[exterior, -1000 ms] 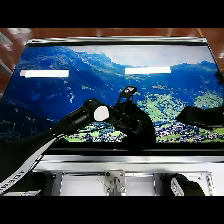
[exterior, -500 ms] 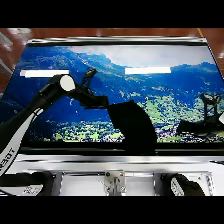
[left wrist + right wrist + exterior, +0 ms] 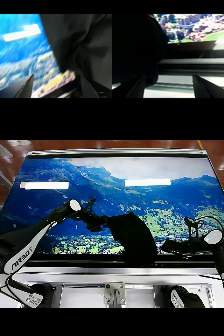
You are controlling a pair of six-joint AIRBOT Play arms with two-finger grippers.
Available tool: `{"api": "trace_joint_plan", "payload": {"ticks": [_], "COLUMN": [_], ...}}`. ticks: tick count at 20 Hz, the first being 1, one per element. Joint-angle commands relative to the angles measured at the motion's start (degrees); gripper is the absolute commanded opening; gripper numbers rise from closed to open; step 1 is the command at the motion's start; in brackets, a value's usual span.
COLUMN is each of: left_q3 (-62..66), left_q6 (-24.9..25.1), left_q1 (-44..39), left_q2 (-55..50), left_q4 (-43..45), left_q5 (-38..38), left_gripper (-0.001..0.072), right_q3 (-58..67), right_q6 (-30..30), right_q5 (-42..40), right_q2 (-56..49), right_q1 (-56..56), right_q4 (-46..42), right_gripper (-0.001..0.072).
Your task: Fold the shirts.
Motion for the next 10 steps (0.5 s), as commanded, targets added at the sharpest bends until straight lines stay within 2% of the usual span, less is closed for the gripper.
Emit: {"api": "trace_joint_plan", "payload": {"ticks": [1,6,9,10], "left_q3": [-0.37,-0.28,1.9,2.56], "left_q6": [0.79,0.83,2.56,2.43], "left_q1": [-0.66,-0.66,-0.66,-0.63], "left_q2": [-3.58,-5.51,-7.45,-7.78], "left_q4": [-6.6,-12.48,-15.43,-15.47], "left_q5": [7.13,12.96,12.09,11.52], "left_gripper": [0.0714,0.0709,0.0498,0.0454], "right_q3": [-0.9,-1.64,-2.36,-2.64], "right_q6": [-0.13,0.42,-0.15,-0.22], "right_q5": [-0.44,1.14,1.86,1.66], "right_q2": [-0.04,-0.04,-0.04,-0.04], "right_q1": [0.04,0.09,0.09,0.09], "right_q4": [5.25,14.71,15.52,15.5], "right_gripper": [0.0691,0.0691,0.0691,0.0691]}}
